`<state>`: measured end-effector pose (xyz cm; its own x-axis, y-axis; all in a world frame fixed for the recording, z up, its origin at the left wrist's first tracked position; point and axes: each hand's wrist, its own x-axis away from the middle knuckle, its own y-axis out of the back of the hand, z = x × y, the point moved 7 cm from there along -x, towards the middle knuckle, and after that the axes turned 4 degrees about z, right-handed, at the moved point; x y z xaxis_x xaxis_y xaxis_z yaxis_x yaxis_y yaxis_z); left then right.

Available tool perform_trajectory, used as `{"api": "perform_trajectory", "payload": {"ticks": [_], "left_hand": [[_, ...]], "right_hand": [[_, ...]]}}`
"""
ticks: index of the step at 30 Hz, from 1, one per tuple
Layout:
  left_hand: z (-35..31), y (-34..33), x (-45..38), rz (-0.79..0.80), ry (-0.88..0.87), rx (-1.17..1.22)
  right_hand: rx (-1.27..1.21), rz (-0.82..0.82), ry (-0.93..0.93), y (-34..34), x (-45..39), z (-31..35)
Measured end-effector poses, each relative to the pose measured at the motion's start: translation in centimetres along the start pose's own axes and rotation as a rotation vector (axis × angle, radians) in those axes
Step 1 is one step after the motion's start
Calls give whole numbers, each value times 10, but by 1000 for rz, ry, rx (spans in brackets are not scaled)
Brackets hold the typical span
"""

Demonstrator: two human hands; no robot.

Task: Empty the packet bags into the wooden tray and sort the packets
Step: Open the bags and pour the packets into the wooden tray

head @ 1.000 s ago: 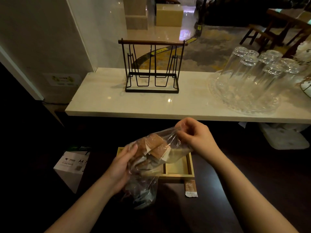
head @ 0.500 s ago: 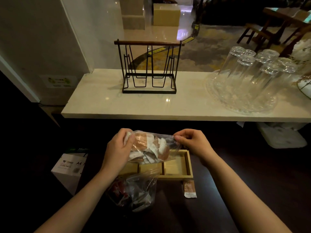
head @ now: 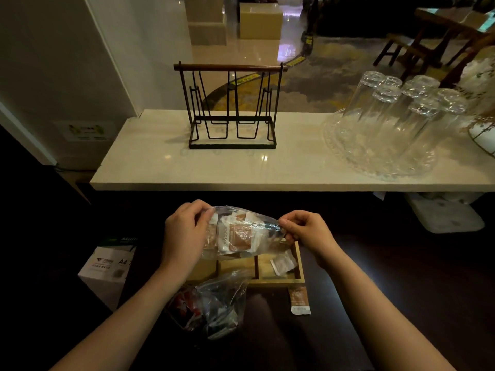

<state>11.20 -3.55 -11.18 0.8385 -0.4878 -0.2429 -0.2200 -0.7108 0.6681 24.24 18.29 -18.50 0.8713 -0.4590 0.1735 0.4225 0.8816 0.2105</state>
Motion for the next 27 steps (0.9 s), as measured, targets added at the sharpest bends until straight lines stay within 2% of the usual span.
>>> {"api": "perform_trajectory", "payload": {"ticks": [10,18,27], "left_hand": [[-29,-1,-6,13,-137,-229],[-44,-10,-12,99,-211,-130],[-66,-7,-18,139,-185,-13]], "right_hand": [[-29,15,-21,1,2,-14],[-63,-5,-42,3,4,-26],[-102,-25,-56,10,7,-28]]}}
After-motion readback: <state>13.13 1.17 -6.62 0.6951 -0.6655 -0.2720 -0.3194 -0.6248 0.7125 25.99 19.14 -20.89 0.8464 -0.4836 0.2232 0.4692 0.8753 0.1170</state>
